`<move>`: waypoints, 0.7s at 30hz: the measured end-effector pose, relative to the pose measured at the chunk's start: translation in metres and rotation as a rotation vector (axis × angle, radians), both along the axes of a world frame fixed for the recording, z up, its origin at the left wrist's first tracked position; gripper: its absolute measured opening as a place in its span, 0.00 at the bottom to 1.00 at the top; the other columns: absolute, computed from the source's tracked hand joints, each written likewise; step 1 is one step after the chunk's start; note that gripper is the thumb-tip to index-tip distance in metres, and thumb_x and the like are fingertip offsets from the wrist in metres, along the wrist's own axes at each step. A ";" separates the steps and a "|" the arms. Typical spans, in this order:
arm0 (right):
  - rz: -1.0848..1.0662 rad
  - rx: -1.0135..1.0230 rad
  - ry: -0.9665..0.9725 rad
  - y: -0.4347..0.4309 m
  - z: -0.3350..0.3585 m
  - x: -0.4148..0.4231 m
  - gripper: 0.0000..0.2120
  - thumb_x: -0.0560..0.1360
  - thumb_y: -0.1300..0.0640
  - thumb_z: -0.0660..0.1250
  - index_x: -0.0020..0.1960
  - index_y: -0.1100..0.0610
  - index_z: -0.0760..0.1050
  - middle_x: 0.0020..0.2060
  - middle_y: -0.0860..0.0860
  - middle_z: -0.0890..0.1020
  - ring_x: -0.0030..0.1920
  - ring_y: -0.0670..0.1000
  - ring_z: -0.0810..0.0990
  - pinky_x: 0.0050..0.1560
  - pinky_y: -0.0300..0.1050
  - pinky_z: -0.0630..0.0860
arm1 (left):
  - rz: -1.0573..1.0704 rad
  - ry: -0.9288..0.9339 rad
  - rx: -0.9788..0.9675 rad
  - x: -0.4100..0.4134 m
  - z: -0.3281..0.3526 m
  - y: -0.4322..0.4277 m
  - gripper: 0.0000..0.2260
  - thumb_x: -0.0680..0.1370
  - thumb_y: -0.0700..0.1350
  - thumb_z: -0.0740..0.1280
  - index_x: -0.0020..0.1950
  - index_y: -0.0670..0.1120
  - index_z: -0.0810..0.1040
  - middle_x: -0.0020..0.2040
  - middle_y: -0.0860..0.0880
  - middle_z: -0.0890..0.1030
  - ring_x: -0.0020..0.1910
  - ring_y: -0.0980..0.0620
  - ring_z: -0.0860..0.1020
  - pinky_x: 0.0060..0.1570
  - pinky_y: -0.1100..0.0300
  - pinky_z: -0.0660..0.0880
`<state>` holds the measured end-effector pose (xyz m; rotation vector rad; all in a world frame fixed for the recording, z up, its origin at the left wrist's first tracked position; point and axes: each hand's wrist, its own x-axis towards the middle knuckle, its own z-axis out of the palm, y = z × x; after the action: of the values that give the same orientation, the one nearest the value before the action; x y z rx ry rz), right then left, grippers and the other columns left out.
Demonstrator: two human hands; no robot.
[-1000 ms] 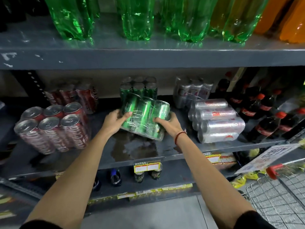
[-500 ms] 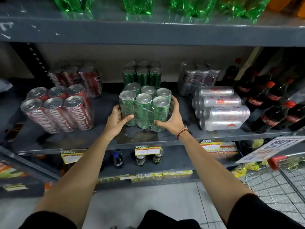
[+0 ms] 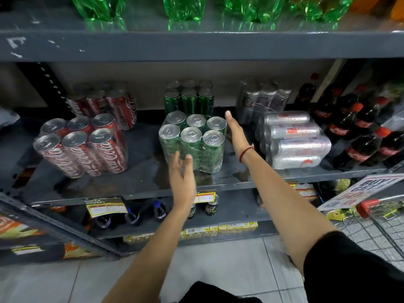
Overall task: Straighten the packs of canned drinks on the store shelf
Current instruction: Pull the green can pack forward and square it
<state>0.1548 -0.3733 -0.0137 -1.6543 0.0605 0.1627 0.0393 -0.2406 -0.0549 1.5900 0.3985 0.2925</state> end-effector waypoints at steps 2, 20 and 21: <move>0.048 -0.076 0.014 0.001 0.003 0.003 0.37 0.72 0.30 0.54 0.73 0.51 0.61 0.73 0.50 0.65 0.73 0.49 0.61 0.71 0.49 0.55 | -0.099 0.027 0.024 0.006 0.002 -0.012 0.31 0.78 0.61 0.55 0.78 0.52 0.49 0.80 0.51 0.46 0.78 0.53 0.48 0.76 0.50 0.49; -0.450 -0.026 -0.349 0.062 -0.022 -0.044 0.16 0.74 0.45 0.66 0.53 0.57 0.72 0.50 0.52 0.72 0.52 0.54 0.75 0.58 0.49 0.72 | 0.114 0.011 -0.107 0.034 0.025 0.043 0.28 0.78 0.63 0.56 0.71 0.46 0.67 0.69 0.49 0.70 0.68 0.52 0.68 0.66 0.58 0.62; -0.417 -0.046 -0.313 0.057 -0.014 -0.029 0.19 0.74 0.45 0.67 0.56 0.58 0.72 0.53 0.53 0.72 0.54 0.54 0.75 0.61 0.51 0.71 | 0.166 -0.033 -0.091 0.016 0.023 0.024 0.28 0.79 0.60 0.56 0.73 0.45 0.63 0.72 0.48 0.66 0.71 0.51 0.65 0.68 0.57 0.61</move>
<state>0.1263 -0.3160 -0.0281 -1.6582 0.1695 -0.4159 0.0557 -0.2166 -0.0322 1.4642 0.5121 0.4215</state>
